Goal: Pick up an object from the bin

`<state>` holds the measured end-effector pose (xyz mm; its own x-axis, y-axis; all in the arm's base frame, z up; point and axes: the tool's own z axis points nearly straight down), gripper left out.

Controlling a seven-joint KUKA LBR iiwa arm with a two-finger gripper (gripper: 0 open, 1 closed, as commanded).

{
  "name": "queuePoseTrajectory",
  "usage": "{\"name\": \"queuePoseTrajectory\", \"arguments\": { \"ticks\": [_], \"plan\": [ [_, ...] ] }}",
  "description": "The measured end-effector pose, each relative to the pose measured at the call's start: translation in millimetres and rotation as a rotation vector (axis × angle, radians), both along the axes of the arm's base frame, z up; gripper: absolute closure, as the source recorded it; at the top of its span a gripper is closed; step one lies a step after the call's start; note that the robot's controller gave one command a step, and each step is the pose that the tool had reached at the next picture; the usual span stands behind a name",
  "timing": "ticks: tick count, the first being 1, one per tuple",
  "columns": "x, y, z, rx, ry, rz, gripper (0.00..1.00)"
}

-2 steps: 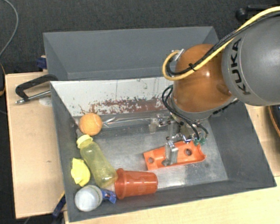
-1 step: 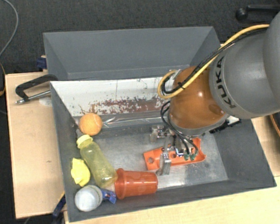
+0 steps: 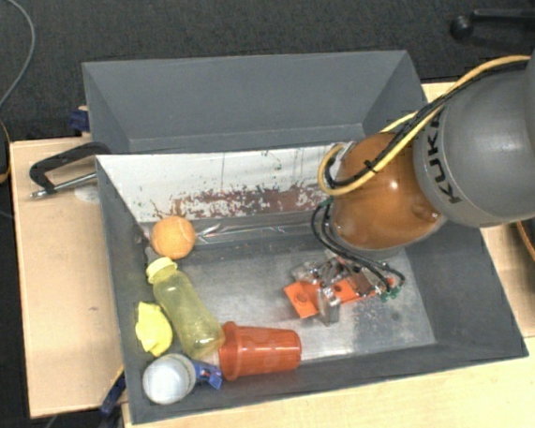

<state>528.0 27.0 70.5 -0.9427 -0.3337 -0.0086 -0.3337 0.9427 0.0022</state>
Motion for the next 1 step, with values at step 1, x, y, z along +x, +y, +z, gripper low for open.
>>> {"name": "queuePoseTrajectory", "arguments": {
  "ticks": [1],
  "plan": [
    [0.0, -0.1, 0.0, 0.000, 0.000, 0.000, 1.00]
  ]
}}
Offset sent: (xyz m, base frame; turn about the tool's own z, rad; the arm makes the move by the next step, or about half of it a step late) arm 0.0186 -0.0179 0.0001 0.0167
